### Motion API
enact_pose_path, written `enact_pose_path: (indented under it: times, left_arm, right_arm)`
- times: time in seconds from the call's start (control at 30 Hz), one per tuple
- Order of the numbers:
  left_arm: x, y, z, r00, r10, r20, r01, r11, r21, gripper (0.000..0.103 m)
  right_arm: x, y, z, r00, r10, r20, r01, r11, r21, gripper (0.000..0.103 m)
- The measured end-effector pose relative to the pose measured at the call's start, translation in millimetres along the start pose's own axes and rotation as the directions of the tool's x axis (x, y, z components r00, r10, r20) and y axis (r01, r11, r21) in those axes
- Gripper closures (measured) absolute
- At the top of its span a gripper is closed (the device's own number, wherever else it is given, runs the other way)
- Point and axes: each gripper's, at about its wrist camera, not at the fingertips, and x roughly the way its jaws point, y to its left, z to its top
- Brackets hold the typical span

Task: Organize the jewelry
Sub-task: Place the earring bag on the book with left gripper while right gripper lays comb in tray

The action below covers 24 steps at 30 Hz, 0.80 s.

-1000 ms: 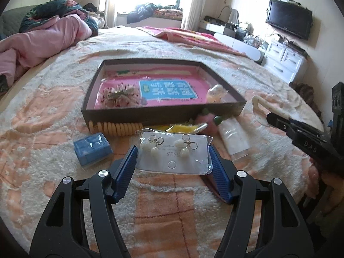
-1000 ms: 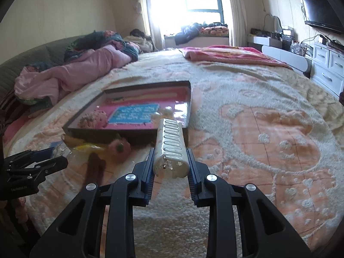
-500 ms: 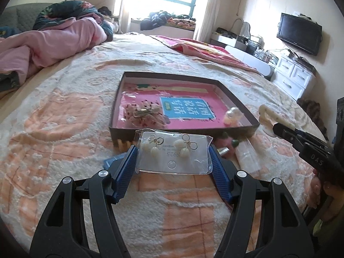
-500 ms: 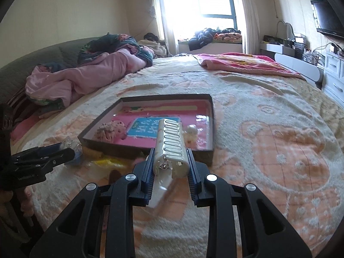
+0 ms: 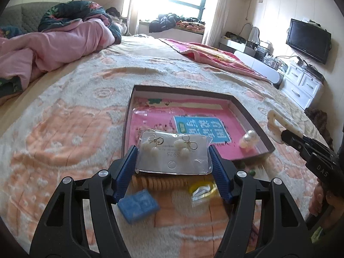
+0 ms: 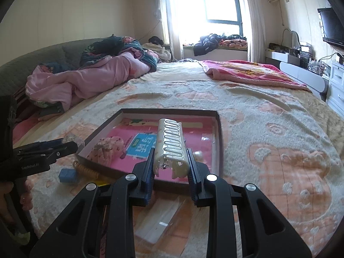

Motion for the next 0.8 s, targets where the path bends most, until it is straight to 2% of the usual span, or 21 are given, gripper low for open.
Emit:
enact_pose_path:
  times: [0.33, 0.8]
  left_arm:
    - [28.3, -18.1, 19.7, 1.0, -0.018, -0.001, 0.018, 0.999, 0.049, 0.046]
    - [74.3, -45.4, 19.7, 0.997, -0.043, -0.07, 0.053, 0.988, 0.142, 0.046]
  right_arm:
    - [19.3, -20.5, 9.0, 0.999, -0.031, -0.017, 0.031, 0.999, 0.011, 0.077]
    - [52.4, -42.0, 20.1, 0.996, -0.075, -0.044, 0.075, 0.997, 0.008, 0.077]
